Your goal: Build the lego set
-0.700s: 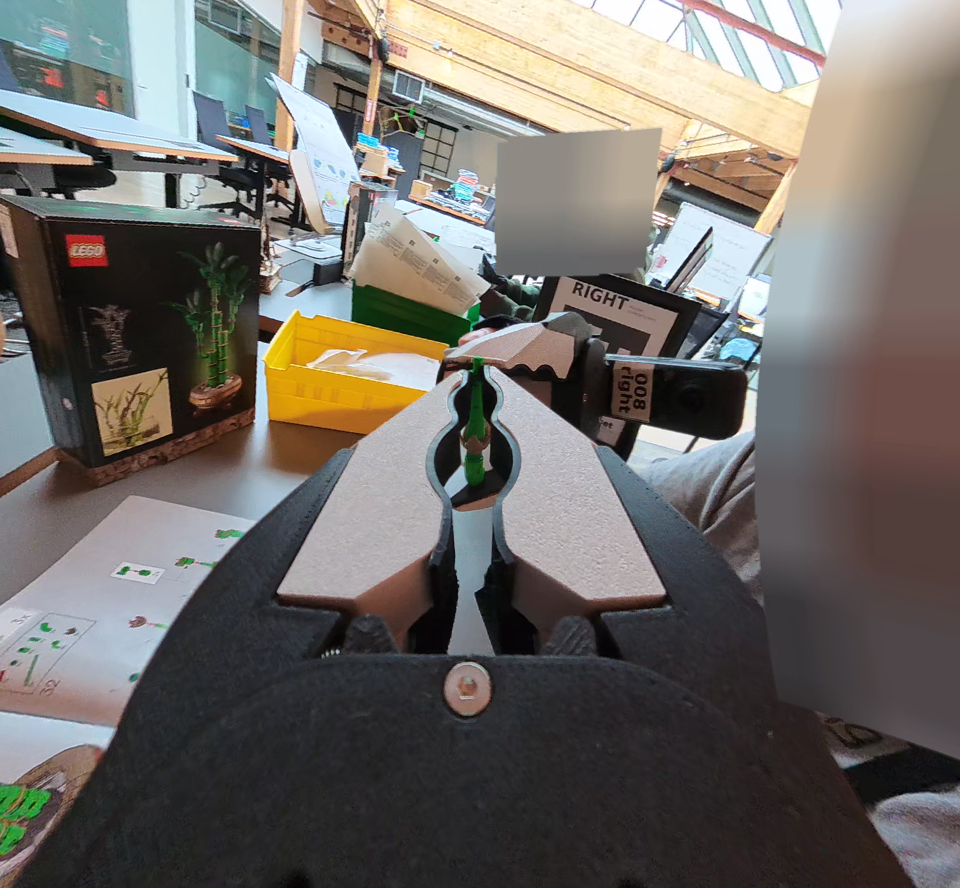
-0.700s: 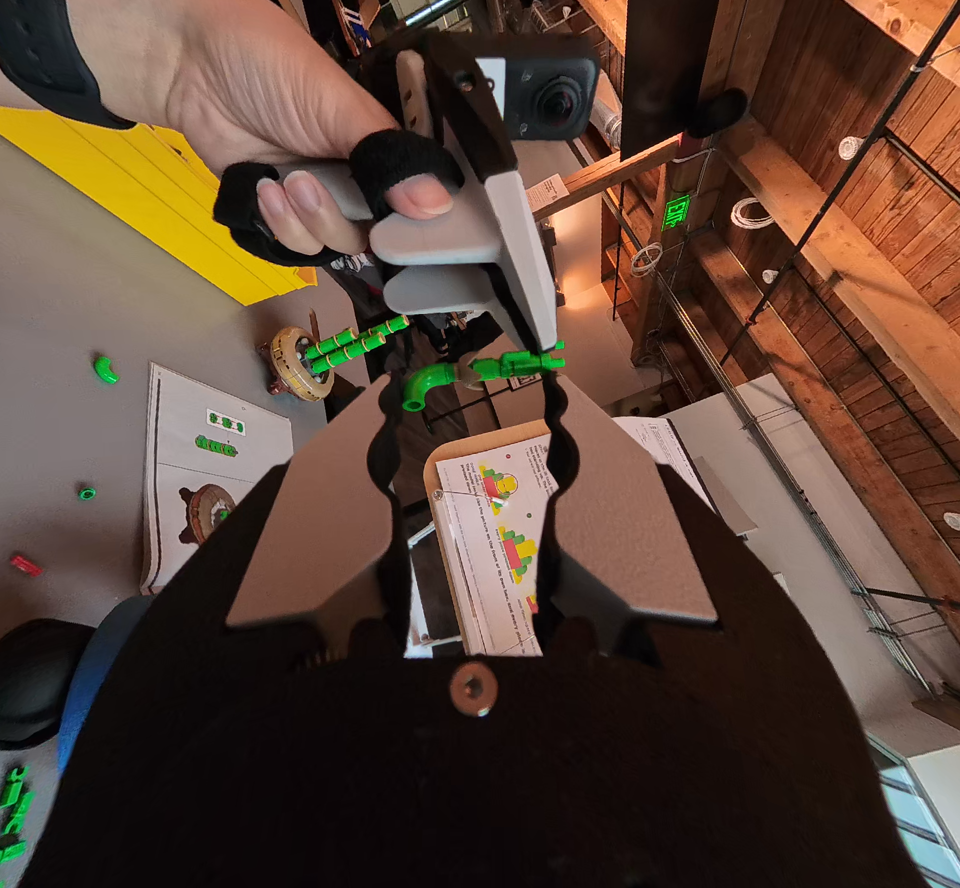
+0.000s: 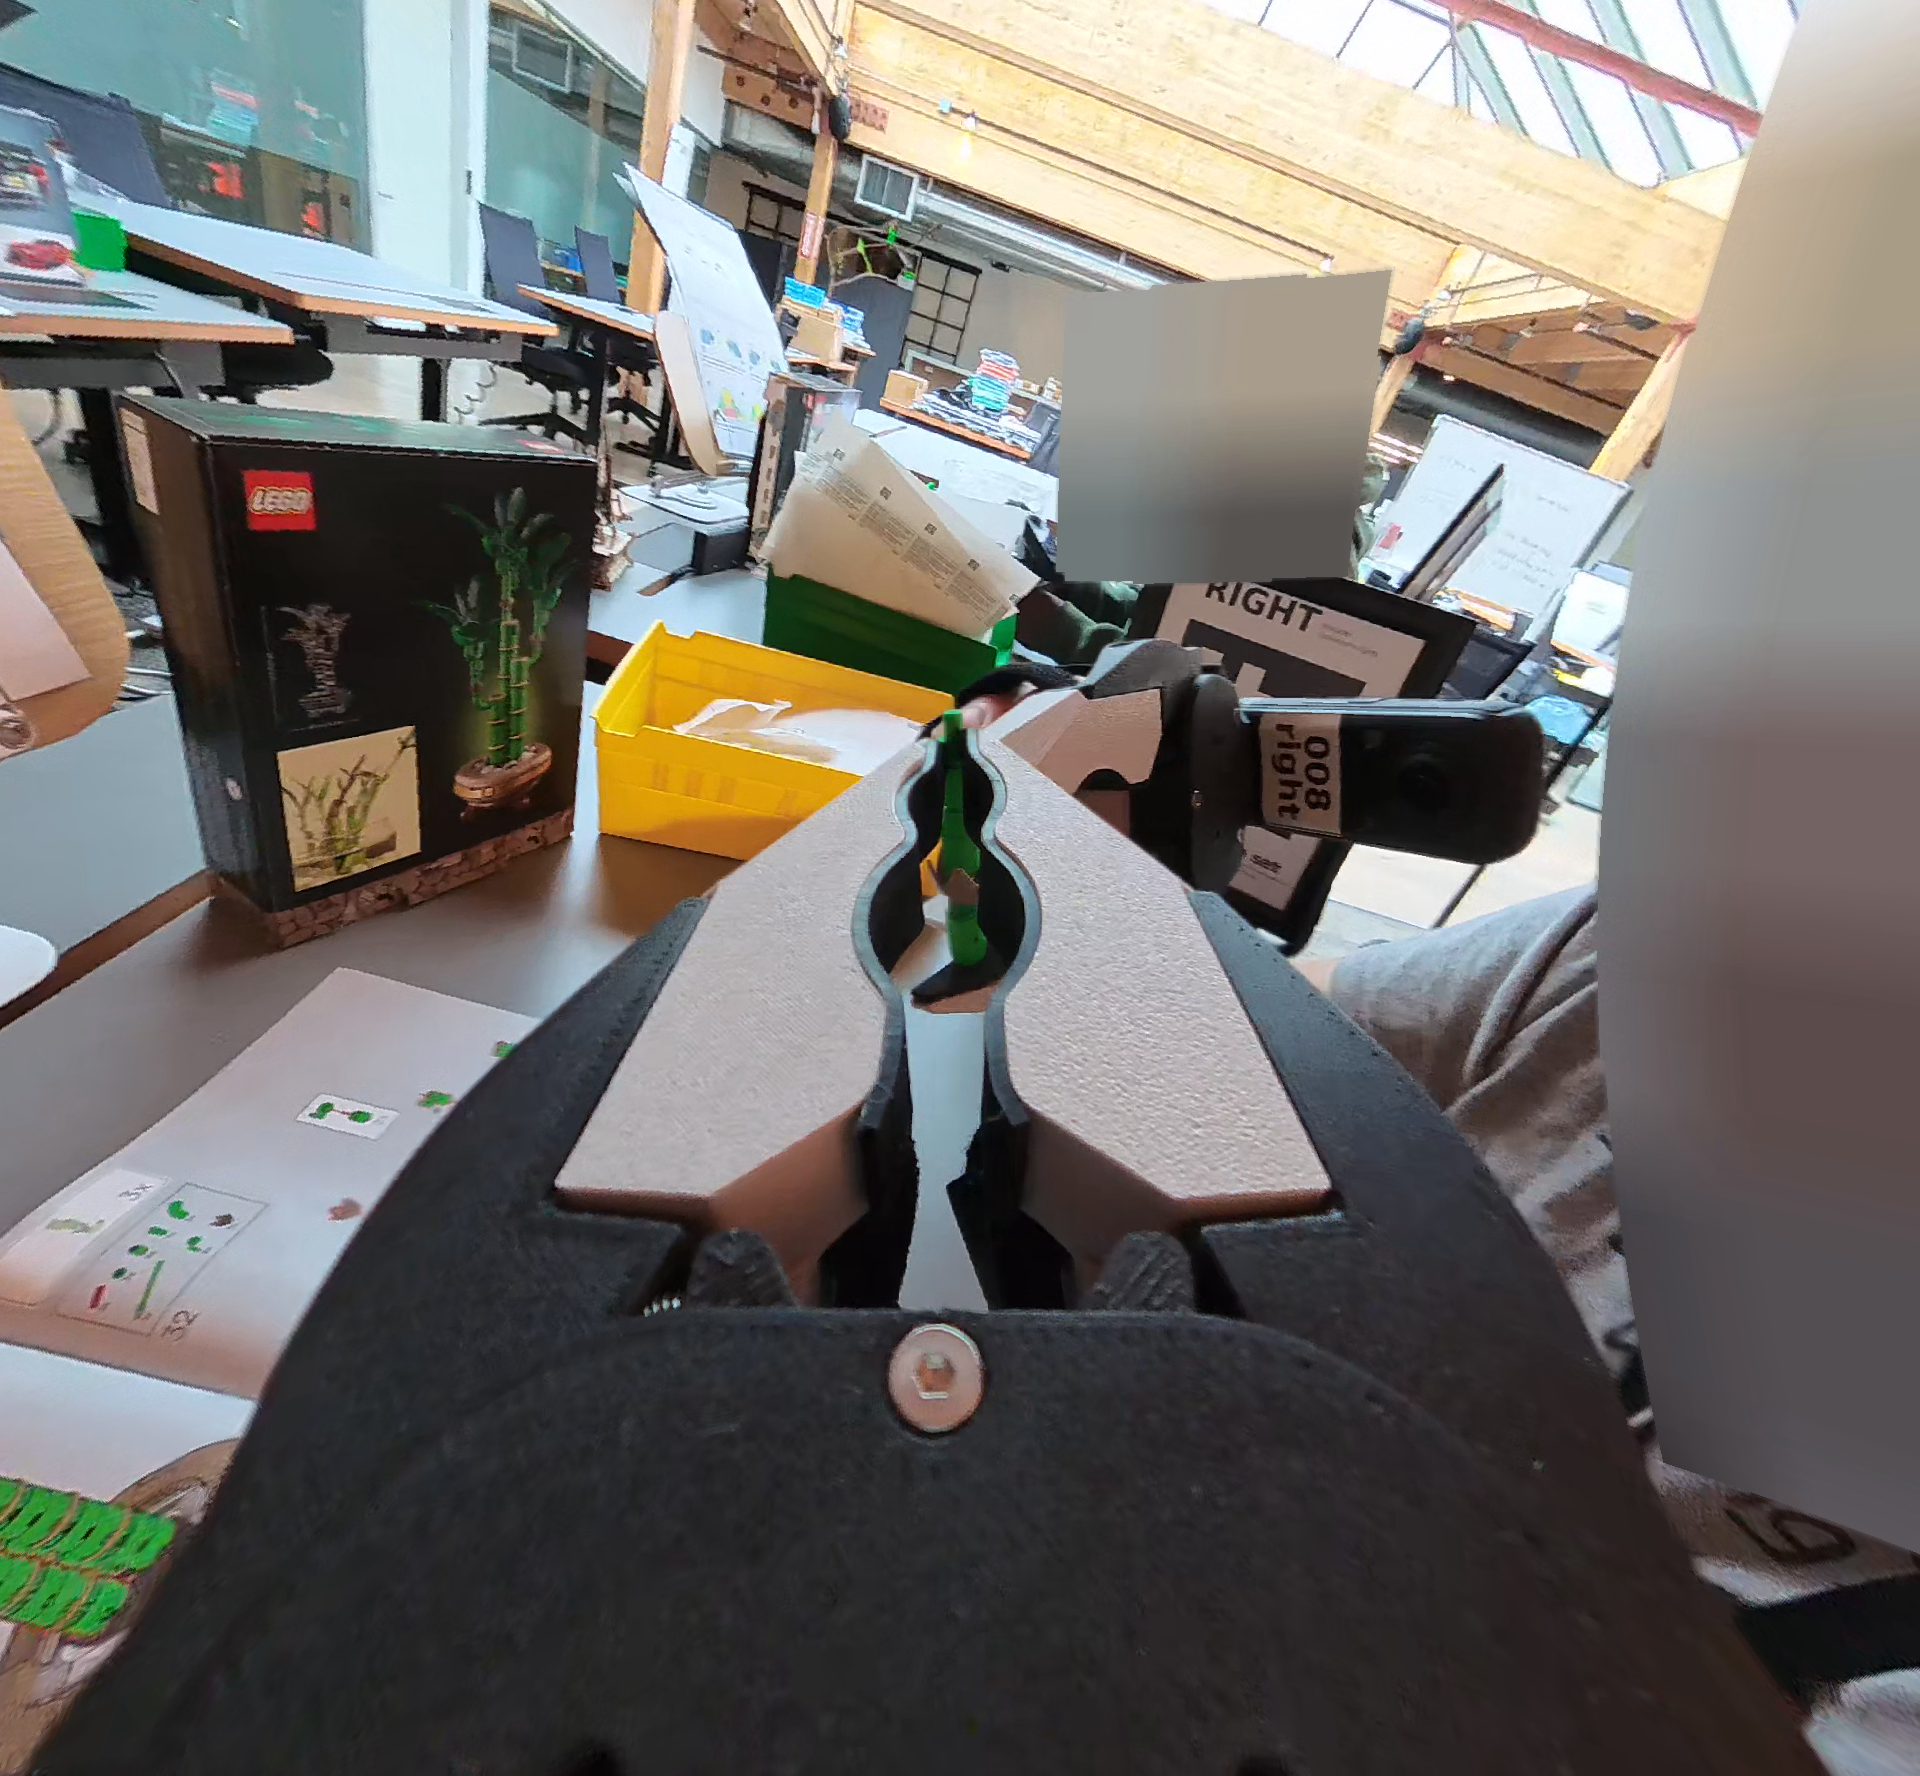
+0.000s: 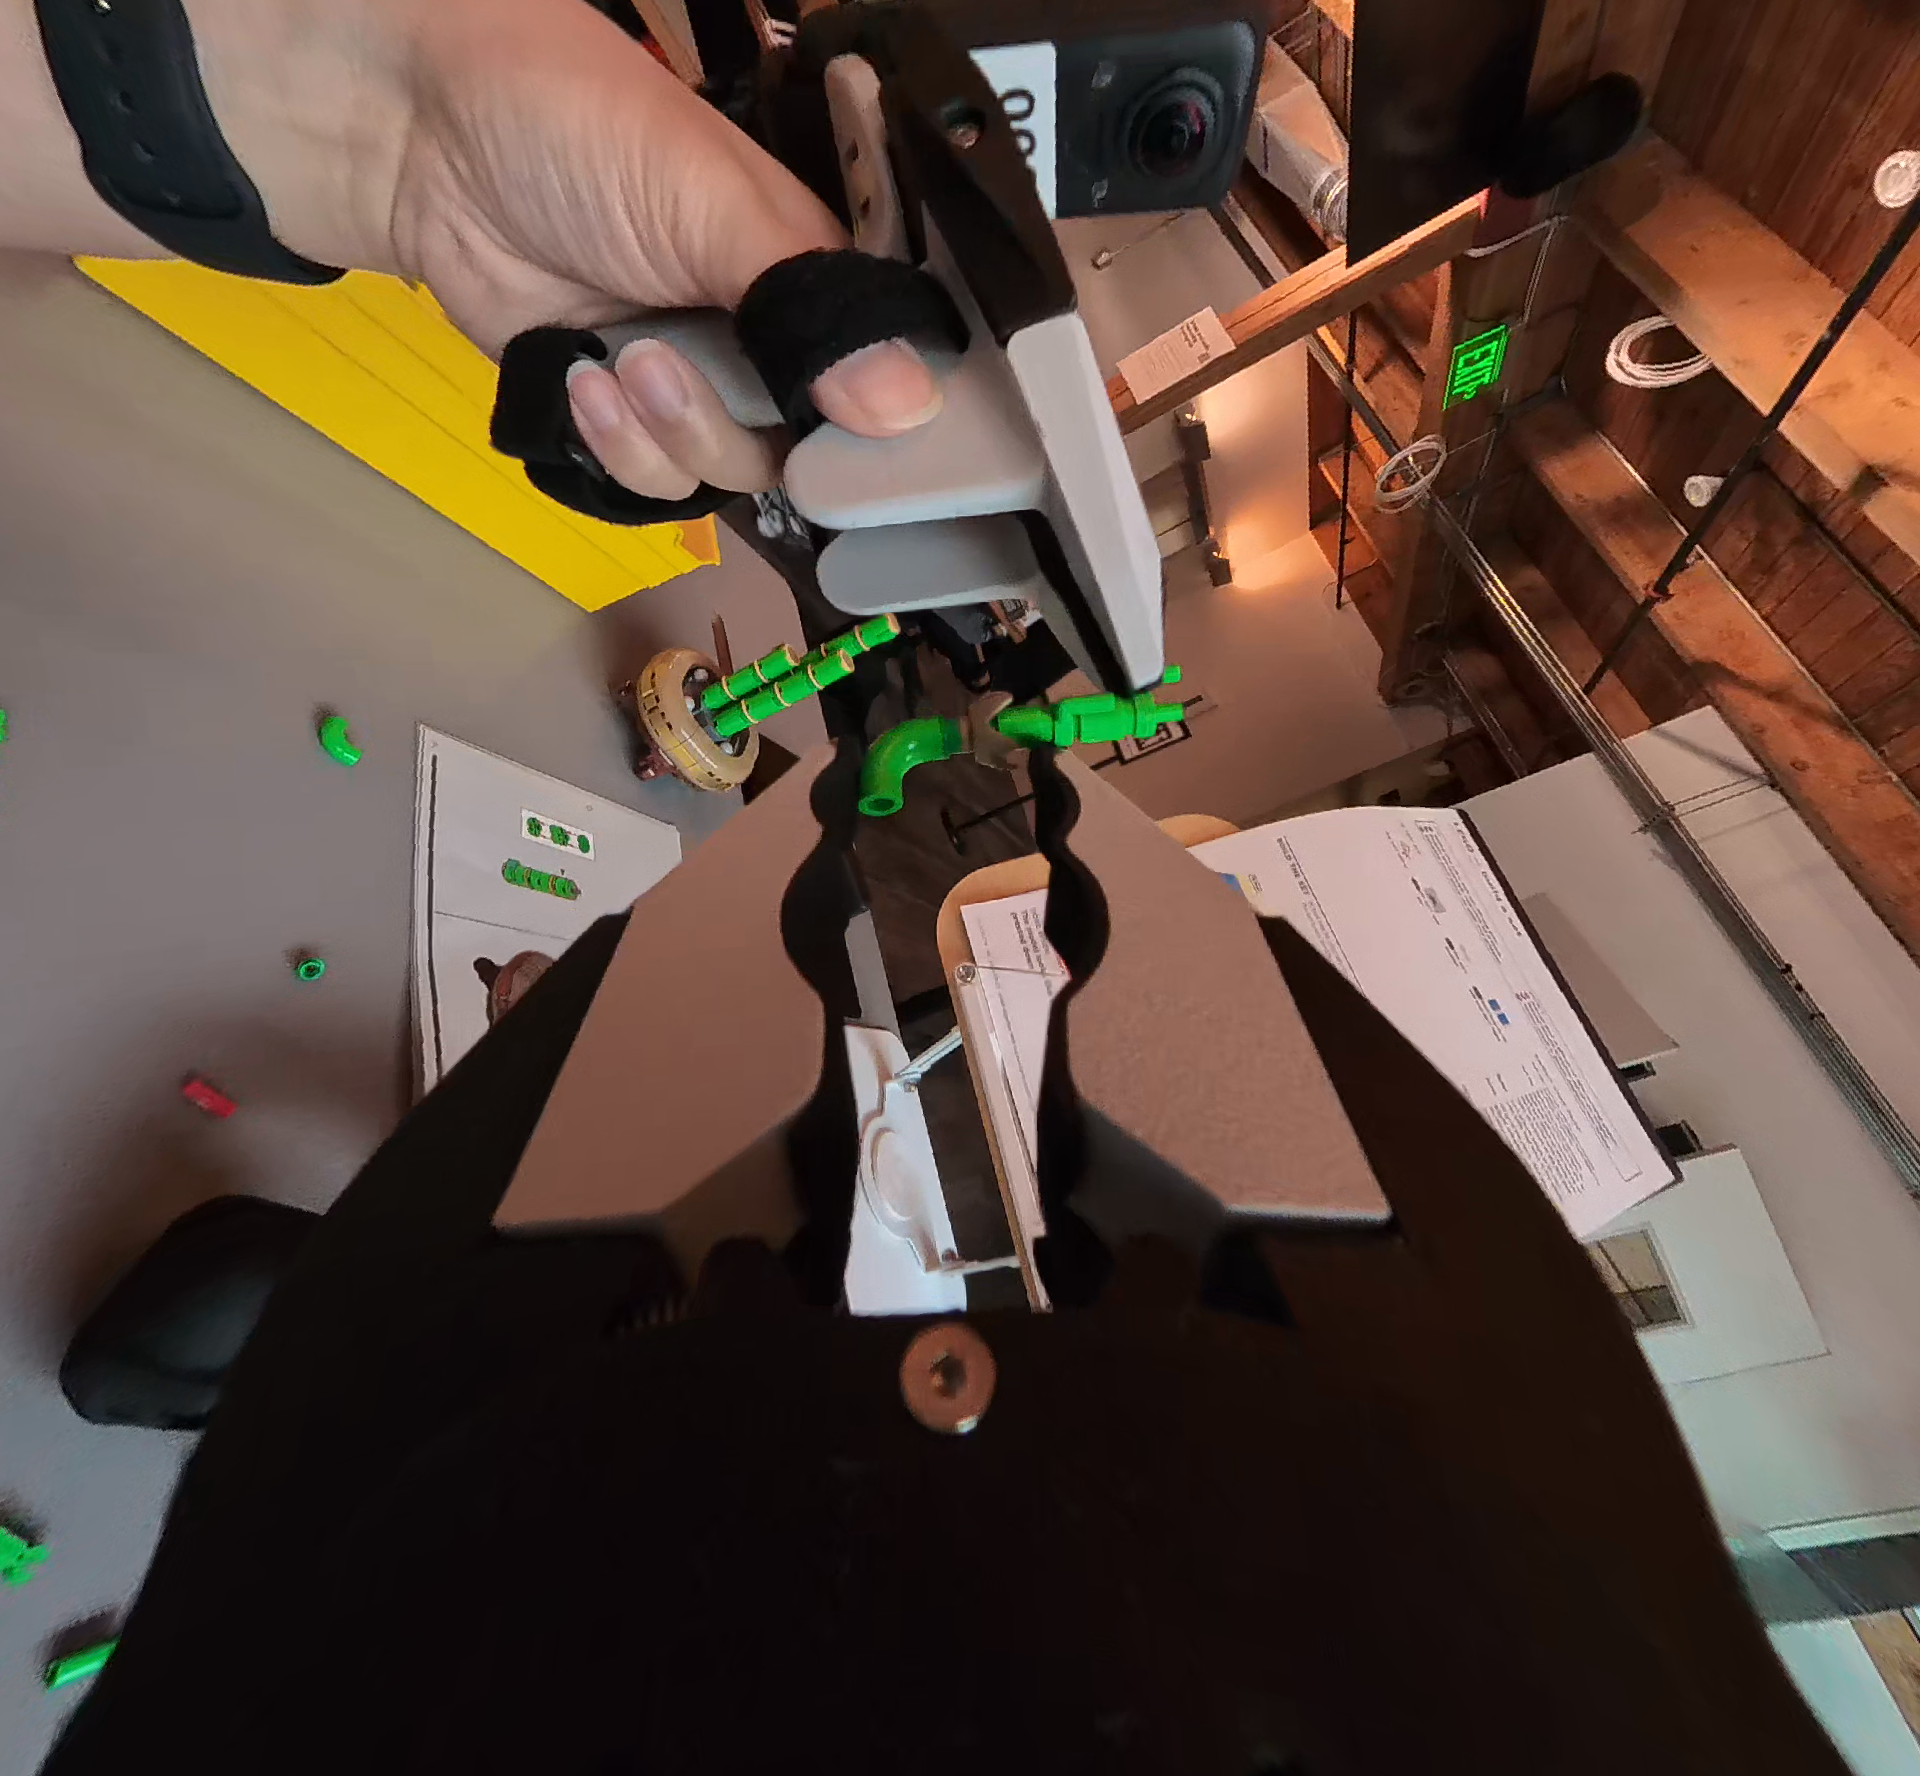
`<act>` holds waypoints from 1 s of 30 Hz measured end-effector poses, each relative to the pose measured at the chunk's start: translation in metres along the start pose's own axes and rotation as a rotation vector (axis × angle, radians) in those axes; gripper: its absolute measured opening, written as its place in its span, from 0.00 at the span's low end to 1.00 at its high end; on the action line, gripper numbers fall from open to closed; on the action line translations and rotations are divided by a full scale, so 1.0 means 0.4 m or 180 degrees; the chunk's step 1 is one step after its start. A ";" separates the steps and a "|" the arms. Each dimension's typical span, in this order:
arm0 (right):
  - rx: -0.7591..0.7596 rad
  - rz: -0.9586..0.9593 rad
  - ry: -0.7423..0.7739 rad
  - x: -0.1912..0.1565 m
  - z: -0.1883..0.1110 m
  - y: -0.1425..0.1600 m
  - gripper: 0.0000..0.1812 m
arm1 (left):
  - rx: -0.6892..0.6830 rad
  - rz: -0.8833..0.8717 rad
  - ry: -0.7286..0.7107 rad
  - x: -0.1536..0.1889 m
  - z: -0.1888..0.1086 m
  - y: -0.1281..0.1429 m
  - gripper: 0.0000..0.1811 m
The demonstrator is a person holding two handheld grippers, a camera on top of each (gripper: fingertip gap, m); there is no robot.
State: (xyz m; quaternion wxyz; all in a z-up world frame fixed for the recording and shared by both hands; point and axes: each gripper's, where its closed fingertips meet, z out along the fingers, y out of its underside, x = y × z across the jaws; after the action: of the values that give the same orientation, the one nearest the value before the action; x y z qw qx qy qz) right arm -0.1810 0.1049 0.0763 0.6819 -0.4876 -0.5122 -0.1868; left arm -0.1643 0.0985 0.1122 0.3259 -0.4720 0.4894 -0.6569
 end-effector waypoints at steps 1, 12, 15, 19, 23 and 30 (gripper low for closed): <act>-0.0030 0.0020 -0.0003 0.002 0.000 0.006 0.17 | 0.0031 0.0026 -0.0048 -0.005 0.001 -0.003 0.00; -0.0786 0.0741 -0.0280 0.052 -0.125 0.161 0.27 | 0.0475 -0.0612 0.0036 -0.107 -0.011 0.002 0.00; -0.0949 0.1022 -0.0273 0.013 -0.179 0.229 0.26 | 0.0473 -0.0776 0.0096 -0.141 0.036 0.046 0.00; -0.1204 0.1298 0.0055 -0.067 -0.256 0.364 0.24 | 0.0476 -0.1072 0.0123 -0.193 0.105 0.127 0.00; -0.1144 0.1768 0.0360 -0.136 -0.296 0.461 0.22 | 0.0402 -0.1299 0.0018 -0.260 0.145 0.219 0.00; -0.1168 0.1975 0.0055 -0.234 -0.283 0.503 0.21 | 0.0413 -0.1478 -0.0188 -0.344 0.163 0.307 0.00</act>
State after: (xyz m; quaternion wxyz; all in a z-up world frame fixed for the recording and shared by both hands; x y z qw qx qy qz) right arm -0.0087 0.0766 -0.1013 0.6115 -0.7326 -0.2920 -0.0638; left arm -0.0602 0.1610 -0.0409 0.2100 -0.5689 0.3148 -0.7302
